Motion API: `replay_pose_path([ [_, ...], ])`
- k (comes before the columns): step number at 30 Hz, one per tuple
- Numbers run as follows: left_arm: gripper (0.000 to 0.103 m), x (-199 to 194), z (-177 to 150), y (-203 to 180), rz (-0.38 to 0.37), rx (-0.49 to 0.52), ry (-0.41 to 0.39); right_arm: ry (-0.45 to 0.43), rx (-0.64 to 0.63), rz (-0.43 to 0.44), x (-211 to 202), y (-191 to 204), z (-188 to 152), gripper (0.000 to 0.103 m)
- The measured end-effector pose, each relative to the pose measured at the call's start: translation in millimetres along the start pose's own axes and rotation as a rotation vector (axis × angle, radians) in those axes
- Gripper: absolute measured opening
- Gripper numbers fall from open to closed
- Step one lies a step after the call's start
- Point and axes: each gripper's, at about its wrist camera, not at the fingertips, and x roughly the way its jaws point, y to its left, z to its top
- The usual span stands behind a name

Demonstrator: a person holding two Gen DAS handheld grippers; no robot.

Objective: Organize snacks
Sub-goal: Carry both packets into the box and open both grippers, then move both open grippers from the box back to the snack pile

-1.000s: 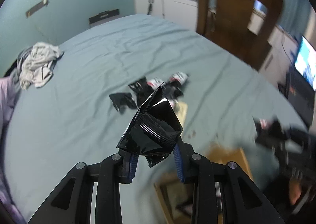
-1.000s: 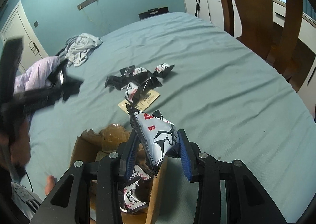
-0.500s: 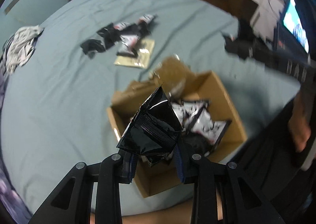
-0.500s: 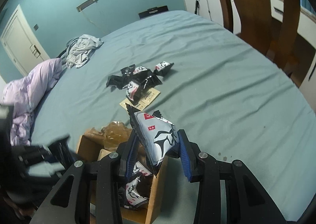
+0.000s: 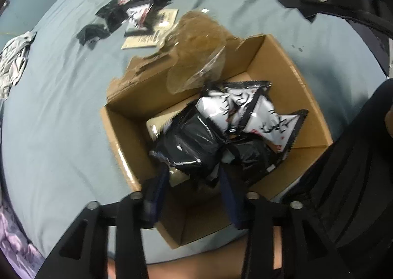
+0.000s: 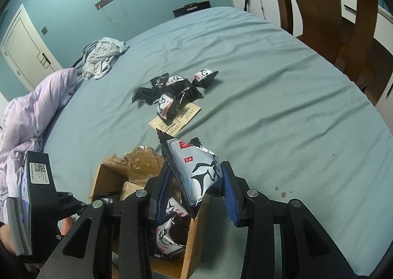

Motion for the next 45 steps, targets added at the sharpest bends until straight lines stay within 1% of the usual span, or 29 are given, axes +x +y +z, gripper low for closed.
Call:
replay_pose_path([
  [1,0.056,-4.5,0.3,-1.1,0.009,0.007,-0.022,0.000,-0.010,0.005,0.2,0.4,-0.2,0.037],
  [2,0.063,-10.8,0.4,-2.1,0.020,0.012,-0.051,0.002,-0.013,0.004,0.5,0.9,-0.3,0.037],
  [3,0.068,-20.0,1.1,-1.2,0.023,0.006,-0.093,0.005,-0.015,0.005,0.8,1.2,-0.4,0.037],
  [5,0.074,-31.7,2.3,5.1,0.016,-0.027,-0.142,0.010,-0.020,0.008,0.9,1.5,-0.9,0.037],
  [7,0.075,-42.0,3.9,16.5,0.035,-0.086,-0.193,0.029,-0.038,0.025,2.6,4.8,-2.0,0.037],
  [9,0.075,-49.9,4.0,32.5,0.073,-0.153,-0.228,0.081,-0.079,0.038,9.0,12.2,-5.2,0.037],
  [12,0.075,-52.4,-0.1,56.9,0.113,-0.256,-0.249,0.156,-0.179,-0.028,22.9,28.6,-12.4,0.038],
  [15,0.075,-52.9,0.4,73.2,0.107,-0.335,-0.258,0.214,-0.258,-0.076,36.2,41.4,-17.7,0.038],
  [17,0.075,-53.6,-1.2,78.5,0.104,-0.354,-0.263,0.209,-0.287,-0.094,36.7,46.4,-18.2,0.038],
  [21,0.075,-54.0,2.8,70.1,0.114,-0.334,-0.273,0.201,-0.292,-0.054,34.0,49.6,-16.8,0.038],
  [24,0.075,-54.7,2.8,61.5,0.127,-0.296,-0.276,0.200,-0.266,-0.026,30.4,49.8,-18.2,0.038],
  [27,0.075,-56.0,3.6,57.5,0.142,-0.276,-0.279,0.216,-0.197,-0.001,33.2,38.9,-18.1,0.042],
  [29,0.075,-56.6,3.6,59.3,0.137,-0.282,-0.279,0.220,-0.139,0.037,34.0,31.8,-15.2,0.046],
  [30,0.075,-57.1,3.5,59.7,0.137,-0.290,-0.279,0.217,-0.113,0.043,32.2,28.7,-13.3,0.051],
  [31,0.075,-57.5,3.3,60.5,0.137,-0.295,-0.279,0.208,-0.098,0.039,29.9,26.0,-11.7,0.056],
  [35,0.075,-57.3,2.8,63.9,0.135,-0.315,-0.275,0.130,-0.080,0.045,11.2,20.4,-4.6,0.057],
  [37,0.075,-57.6,3.0,65.0,0.134,-0.319,-0.277,0.097,-0.063,0.064,1.2,17.8,-3.6,0.061],
  [41,0.075,-58.3,2.4,66.7,0.138,-0.329,-0.281,0.036,0.003,0.119,-12.3,4.3,-3.1,0.062],
  [43,0.075,-58.2,2.4,68.1,0.136,-0.333,-0.280,0.007,0.059,0.148,-19.5,-6.7,-3.9,0.062],
  [45,0.075,-58.3,2.6,68.0,0.139,-0.334,-0.280,-0.010,0.120,0.150,-23.4,-19.7,-4.4,0.062],
])
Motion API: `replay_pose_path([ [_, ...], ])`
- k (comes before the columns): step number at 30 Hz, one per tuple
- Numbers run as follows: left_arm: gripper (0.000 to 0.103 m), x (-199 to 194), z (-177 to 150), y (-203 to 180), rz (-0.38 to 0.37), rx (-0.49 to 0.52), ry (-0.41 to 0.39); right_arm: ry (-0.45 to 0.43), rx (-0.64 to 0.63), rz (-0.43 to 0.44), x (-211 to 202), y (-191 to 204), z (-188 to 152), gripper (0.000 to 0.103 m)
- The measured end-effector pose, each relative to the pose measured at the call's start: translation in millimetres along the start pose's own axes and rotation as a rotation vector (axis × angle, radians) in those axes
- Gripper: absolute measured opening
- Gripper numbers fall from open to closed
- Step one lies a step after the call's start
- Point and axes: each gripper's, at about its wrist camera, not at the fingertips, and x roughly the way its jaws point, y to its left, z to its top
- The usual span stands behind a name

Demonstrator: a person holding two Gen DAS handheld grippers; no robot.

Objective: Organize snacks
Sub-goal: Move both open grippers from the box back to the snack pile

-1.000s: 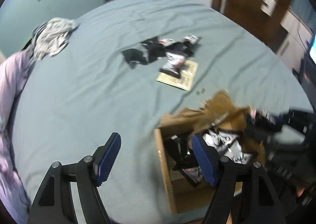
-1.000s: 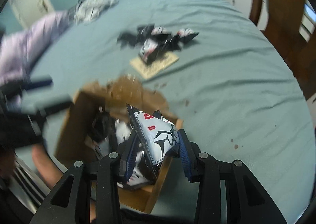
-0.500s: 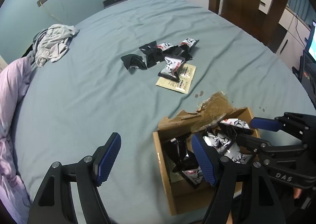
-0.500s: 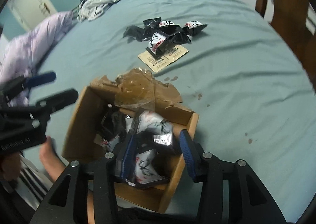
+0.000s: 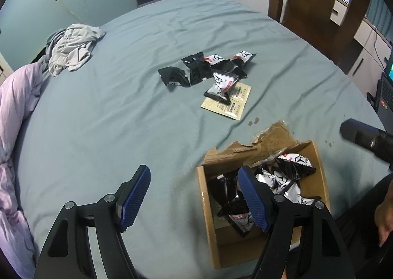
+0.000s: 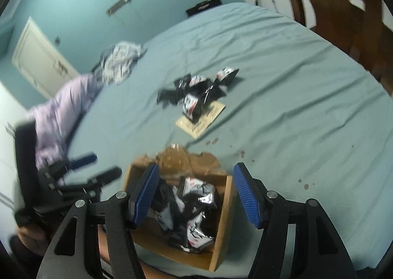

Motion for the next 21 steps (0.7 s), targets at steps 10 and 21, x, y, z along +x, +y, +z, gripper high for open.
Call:
replay_pose_path([
  [10,0.075,1.8,4.5,0.7,0.000,-0.021,0.014,0.004,0.129,-0.010,-6.2,-23.6,0.2,0.062],
  [21,0.075,3.8,12.4,1.0,0.005,-0.033,0.010,0.112,0.101,-0.050,30.4,-17.6,34.8,0.062],
])
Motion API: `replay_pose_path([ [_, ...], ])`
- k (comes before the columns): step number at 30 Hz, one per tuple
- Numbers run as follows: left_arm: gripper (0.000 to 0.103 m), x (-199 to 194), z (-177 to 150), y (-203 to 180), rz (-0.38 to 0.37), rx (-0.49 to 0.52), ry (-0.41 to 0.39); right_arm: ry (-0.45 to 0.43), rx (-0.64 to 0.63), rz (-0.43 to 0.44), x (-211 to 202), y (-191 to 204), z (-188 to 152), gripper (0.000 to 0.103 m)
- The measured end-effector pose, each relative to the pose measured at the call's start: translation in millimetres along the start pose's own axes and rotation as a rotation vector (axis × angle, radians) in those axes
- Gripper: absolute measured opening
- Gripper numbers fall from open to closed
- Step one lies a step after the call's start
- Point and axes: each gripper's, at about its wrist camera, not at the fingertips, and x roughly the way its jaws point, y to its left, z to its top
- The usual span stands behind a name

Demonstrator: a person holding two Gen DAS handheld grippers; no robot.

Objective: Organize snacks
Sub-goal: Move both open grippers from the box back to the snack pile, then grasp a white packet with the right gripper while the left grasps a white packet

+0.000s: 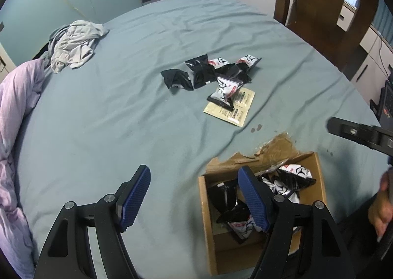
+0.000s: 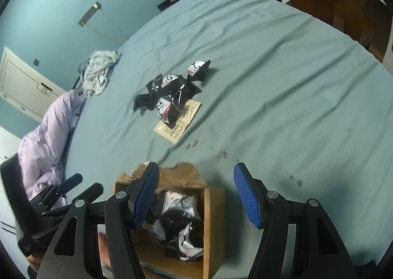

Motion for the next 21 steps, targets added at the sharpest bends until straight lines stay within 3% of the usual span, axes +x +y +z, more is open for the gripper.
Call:
replay_pose_path([
  [5,0.075,3.0,5.8,0.1,-0.036,-0.011,0.011,0.080,-0.054,-0.054,39.8,9.4,26.9,0.062],
  [14,0.075,16.4,13.6,3.9,-0.042,-0.023,0.031,0.124,-0.181,-0.058,97.8,29.2,70.5,0.062],
  [18,0.075,25.7,22.4,8.0,-0.020,-0.023,0.033,0.089,-0.202,-0.107,116.9,28.4,87.1,0.062],
  [21,0.075,30.4,24.0,10.6,-0.045,-0.025,0.046,0.042,-0.178,-0.102,121.3,26.0,106.0,0.062],
])
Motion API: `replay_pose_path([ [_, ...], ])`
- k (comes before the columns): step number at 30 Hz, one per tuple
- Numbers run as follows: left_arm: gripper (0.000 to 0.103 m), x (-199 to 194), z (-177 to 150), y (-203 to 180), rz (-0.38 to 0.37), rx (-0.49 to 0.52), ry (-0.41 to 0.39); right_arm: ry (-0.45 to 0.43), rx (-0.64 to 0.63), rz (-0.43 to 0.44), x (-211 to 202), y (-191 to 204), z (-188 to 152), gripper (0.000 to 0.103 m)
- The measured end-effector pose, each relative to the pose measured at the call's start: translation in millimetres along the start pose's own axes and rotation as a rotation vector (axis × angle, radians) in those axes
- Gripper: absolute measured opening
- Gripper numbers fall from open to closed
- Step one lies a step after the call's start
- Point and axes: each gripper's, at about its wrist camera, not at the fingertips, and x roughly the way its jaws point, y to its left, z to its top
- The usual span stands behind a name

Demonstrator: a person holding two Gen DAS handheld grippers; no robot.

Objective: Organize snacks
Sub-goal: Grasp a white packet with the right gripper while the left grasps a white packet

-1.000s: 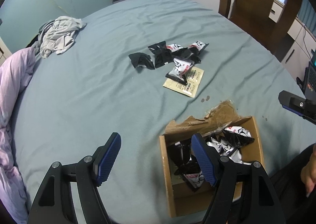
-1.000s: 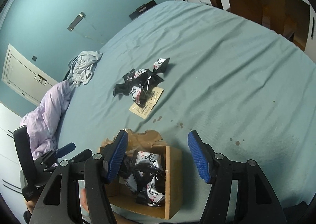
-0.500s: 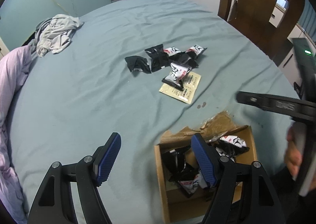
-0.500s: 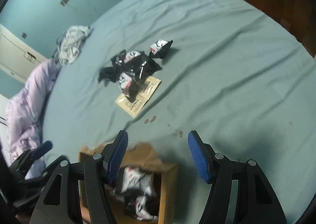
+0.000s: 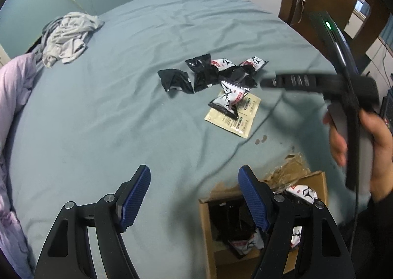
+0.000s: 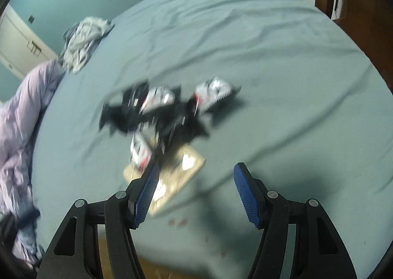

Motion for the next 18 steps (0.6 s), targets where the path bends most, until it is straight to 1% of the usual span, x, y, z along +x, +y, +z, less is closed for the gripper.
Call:
replay_pose_path([
  [4,0.075,3.9,4.3,-0.3,0.038,0.033,-0.013,-0.028,0.005,-0.029,19.4,-5.1,18.2,0.062],
  [8,0.075,7.1,8.2,4.3,0.011,0.008,-0.012,-0.034,0.008,-0.033,44.6,-3.7,32.4,0.062],
  [11,0.075,11.6,9.3,4.6,0.022,0.008,-0.017,-0.005,0.029,-0.048,65.3,0.1,39.9,0.062],
  [13,0.075,15.9,11.5,4.1,0.037,0.010,-0.016,-0.007,0.044,-0.029,75.3,-0.8,44.5,0.062],
  [16,0.075,19.5,14.4,5.1,0.030,0.001,-0.019,-0.032,0.033,-0.015,82.6,-1.2,48.7,0.062],
  [17,0.075,19.9,14.5,5.9,0.031,0.001,-0.023,-0.044,0.021,-0.019,83.4,-0.4,48.2,0.058],
  [18,0.075,20.8,14.7,6.0,0.036,0.006,-0.029,-0.047,0.013,-0.027,84.7,-0.7,47.9,0.045],
])
